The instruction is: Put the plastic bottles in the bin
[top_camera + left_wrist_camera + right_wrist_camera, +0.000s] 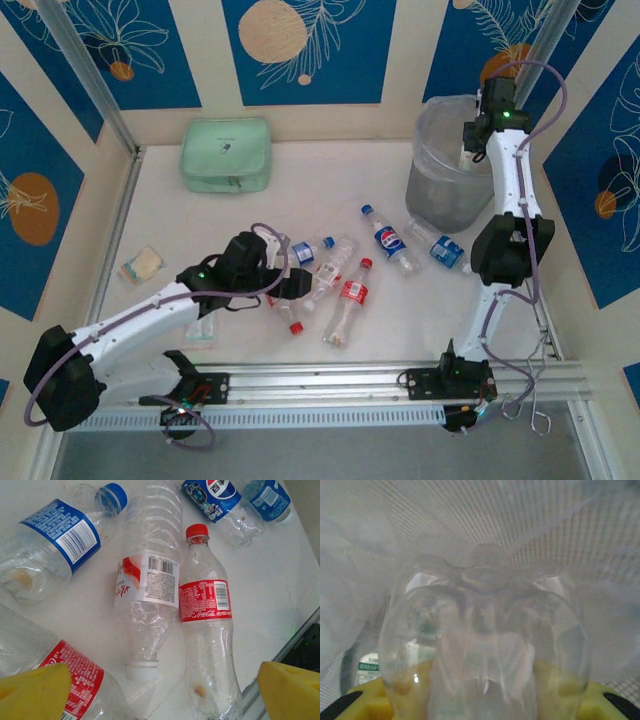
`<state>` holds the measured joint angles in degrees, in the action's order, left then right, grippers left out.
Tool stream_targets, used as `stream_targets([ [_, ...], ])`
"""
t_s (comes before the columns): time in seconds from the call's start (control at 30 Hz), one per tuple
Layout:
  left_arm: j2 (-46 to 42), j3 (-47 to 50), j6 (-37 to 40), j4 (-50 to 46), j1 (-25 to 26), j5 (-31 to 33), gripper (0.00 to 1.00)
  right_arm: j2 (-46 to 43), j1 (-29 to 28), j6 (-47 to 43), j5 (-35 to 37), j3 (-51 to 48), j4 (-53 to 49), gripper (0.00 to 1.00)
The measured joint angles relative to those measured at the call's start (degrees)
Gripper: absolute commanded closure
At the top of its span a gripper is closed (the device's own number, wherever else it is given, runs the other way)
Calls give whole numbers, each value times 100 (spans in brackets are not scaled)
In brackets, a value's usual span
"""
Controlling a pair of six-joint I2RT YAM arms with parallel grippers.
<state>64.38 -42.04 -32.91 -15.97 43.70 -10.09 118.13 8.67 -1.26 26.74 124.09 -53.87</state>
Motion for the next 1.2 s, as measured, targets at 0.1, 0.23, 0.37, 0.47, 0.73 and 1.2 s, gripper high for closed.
stream_targets([
  [0.1, 116, -2, 2, -39, -7, -15, 3, 111, 90, 116, -190, 4, -247, 99],
  [0.23, 304, -68, 33, -133, -15, -39, 3, 136, 149, 236, -372, 4, -428, 92],
  [0.37, 417, -166, 44, -138, -22, -101, 2, 136, 162, 374, -483, 4, -562, 68],
  [0.47, 450, -201, 44, -120, -22, -166, 0, 136, 164, 472, -570, 2, -610, 55],
  [0.73, 507, -245, 59, -146, -37, -179, 0, 136, 81, 529, -562, 46, -876, 27],
  [1.2, 354, -247, 127, -256, -79, -74, 0, -361, -74, 568, -551, 138, -1049, 32],
])
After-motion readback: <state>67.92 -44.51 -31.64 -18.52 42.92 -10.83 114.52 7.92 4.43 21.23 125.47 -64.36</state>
